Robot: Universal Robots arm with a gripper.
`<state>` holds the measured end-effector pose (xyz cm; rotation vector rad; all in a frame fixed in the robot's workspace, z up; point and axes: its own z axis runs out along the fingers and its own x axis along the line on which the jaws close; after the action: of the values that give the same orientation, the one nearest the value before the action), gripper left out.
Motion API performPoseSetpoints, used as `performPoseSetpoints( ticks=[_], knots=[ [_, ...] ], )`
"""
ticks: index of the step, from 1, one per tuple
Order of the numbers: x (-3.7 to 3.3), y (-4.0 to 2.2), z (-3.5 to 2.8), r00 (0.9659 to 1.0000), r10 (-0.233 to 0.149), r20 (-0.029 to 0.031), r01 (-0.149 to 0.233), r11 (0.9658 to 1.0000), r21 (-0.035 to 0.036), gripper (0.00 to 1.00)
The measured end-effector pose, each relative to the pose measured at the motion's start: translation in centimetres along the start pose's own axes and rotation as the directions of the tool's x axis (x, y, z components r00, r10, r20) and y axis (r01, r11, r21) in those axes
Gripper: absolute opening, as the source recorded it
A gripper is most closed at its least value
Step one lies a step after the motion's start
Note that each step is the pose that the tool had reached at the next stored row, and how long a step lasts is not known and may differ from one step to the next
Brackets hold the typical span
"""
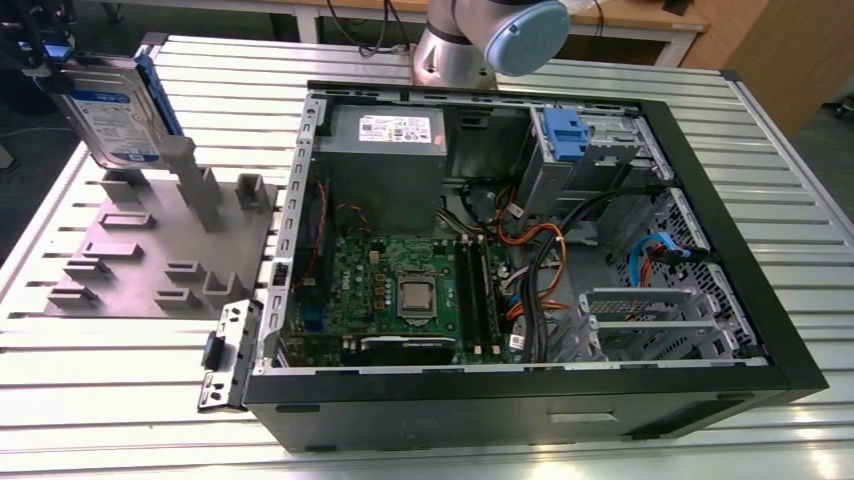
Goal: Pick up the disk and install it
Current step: 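Pick up the disk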
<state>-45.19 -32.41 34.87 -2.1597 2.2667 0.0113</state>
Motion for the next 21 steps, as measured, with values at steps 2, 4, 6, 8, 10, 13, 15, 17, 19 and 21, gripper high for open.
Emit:
performPoseSetpoints(
  ticks=[2,4,6,8,10,13,15,17,19,21],
  knots=[
    [0.0,0.0,-0.03,1.0,0.0,0.0,0.0,1.0,-0.0001,0.36],
    [0.0,0.0,-0.09,1.0,0.0,0.0,0.0,1.0,-0.0001,0.36],
    [0.0,0.0,-0.13,1.0,0.0,-0.0001,0.0,1.0,-0.0002,0.36],
    [0.0,0.0,-0.19,1.0,0.0,-0.0001,0.0,1.0,-0.0002,0.36],
    [0.0,0.0,-0.25,1.0,0.0,-0.0001,0.0,1.0,-0.0002,0.36],
    [-0.01,0.0,-0.4,1.0,0.0,-0.0001,0.0,1.0,-0.0001,0.36],
    [-0.01,0.0,-0.48,1.0,0.0,0.0,0.0,1.0,0.0001,0.36],
    [-0.01,0.0,-0.53,1.0,0.0,-0.0001,0.0,1.0,0.0001,0.36],
    [-0.01,0.0,-0.58,1.0,0.0,-0.0001,0.0,1.0,-0.0001,0.36],
    [-0.01,0.0,-0.61,1.0,0.0,-0.0001,0.0,1.0,0.0,0.36]
  ],
)
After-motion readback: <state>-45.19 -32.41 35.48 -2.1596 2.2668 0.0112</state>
